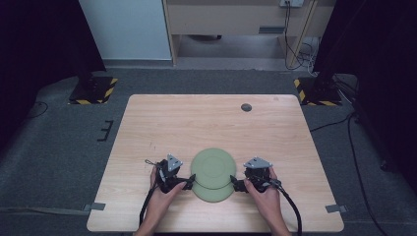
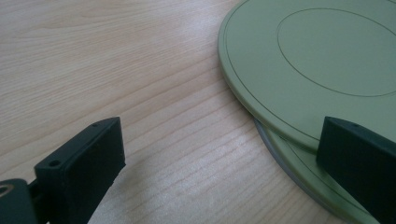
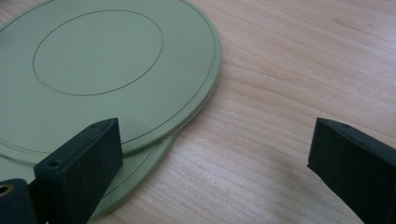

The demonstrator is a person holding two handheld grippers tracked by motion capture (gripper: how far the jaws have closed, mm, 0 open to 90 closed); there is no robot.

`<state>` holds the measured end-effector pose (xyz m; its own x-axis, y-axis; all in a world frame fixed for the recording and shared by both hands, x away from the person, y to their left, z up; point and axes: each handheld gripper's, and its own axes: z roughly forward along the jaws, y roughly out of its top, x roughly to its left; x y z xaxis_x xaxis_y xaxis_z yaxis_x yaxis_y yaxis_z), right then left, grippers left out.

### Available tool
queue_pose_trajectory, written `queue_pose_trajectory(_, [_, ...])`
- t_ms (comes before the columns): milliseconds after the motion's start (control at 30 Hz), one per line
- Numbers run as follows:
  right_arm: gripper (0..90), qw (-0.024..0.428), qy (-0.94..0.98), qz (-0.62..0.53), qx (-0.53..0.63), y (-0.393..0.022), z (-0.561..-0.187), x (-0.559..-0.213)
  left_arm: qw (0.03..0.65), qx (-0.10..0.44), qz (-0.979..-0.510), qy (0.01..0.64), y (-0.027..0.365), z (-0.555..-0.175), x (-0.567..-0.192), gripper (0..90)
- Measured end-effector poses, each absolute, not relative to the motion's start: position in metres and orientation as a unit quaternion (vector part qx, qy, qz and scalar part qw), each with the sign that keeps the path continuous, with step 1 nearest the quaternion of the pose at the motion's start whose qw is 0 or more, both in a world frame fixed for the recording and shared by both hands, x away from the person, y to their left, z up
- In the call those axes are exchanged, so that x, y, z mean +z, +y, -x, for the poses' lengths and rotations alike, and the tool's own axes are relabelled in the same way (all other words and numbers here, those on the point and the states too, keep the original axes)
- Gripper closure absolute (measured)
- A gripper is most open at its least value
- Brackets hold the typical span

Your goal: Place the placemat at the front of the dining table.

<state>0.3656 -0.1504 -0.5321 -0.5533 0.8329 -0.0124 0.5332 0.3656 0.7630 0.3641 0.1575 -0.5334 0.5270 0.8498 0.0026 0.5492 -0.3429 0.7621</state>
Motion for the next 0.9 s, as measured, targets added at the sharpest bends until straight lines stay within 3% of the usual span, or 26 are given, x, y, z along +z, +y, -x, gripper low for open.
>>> queue_pose_trajectory(433, [5.8,0.199,0.796,-0.432,0.374,-0.158,-0.368,-0.521,0.38,0.2,-0.789,0.439,0.159,-0.362,-0.53,2.3])
queue_pose_trajectory(900, [5.9,0.158,0.821,-0.43,0.341,-0.157,-0.403,-0.499,0.371,0.184,-0.807,0.421,0.156,-0.355,-0.531,2.1])
